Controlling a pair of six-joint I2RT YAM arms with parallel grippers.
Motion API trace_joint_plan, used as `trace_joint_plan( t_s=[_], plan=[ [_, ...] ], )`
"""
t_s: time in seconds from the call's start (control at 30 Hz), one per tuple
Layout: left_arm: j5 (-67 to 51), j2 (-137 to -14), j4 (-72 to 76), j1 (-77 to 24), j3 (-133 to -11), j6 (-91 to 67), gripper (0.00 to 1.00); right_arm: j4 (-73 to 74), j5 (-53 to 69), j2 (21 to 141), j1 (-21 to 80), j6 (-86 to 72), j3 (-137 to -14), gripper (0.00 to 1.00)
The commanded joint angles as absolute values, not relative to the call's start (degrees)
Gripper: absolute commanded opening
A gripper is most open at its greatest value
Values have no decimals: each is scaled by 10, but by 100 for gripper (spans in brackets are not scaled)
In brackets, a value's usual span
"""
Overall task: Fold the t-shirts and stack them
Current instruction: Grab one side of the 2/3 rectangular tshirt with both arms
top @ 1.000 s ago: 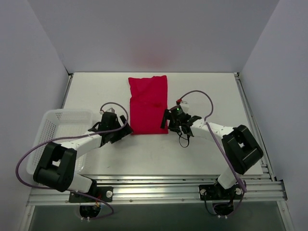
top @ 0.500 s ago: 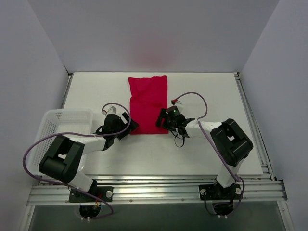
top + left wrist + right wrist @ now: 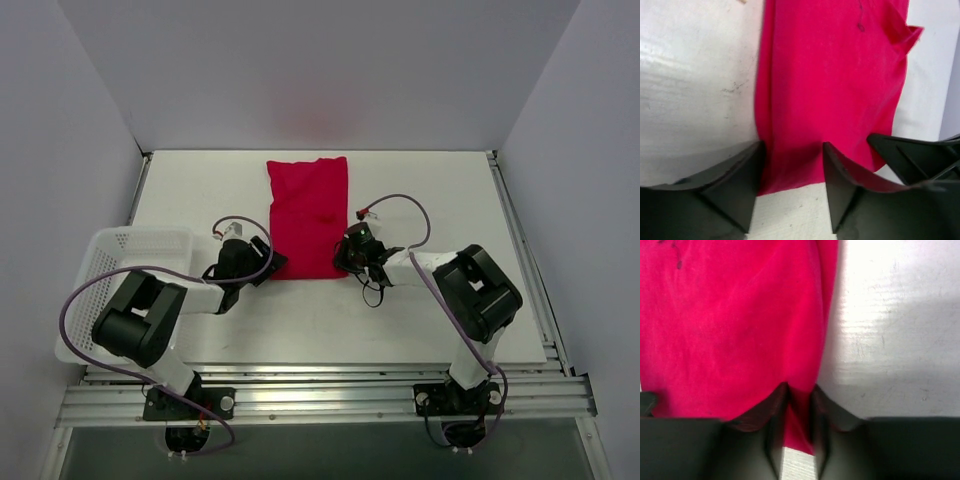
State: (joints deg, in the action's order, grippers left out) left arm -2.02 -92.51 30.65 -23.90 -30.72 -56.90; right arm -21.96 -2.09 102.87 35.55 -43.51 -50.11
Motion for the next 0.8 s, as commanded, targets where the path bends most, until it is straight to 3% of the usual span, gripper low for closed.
trace_joint_plan(
  t_s=[0.0,0.03,0.07,0.13,0.17,0.4,0.77],
  plan=[
    [-29,-954,271,-243,-285,-561,57,-175,-18,1045,354,-438,-483,17],
    [-29,-956,272,-243,-286,-559,49,-175,-17,1046,354,-437,-482,11],
    [-29,-957,272,-244,-287,-557,23,-174,-17,1046,354,-438,-482,0],
    [-23,-958,264,-247,-290,-552,5,-174,-18,1042,355,-437,-477,0],
    [-23,-956,263,-248,-289,-550,3,-175,-18,1035,355,-437,-474,0],
    [11,-865,198,-283,-263,-548,2,-158,-35,963,366,-449,-418,0],
    [61,-567,-98,-375,-279,-575,2,20,-107,677,431,-497,-358,0]
  ],
)
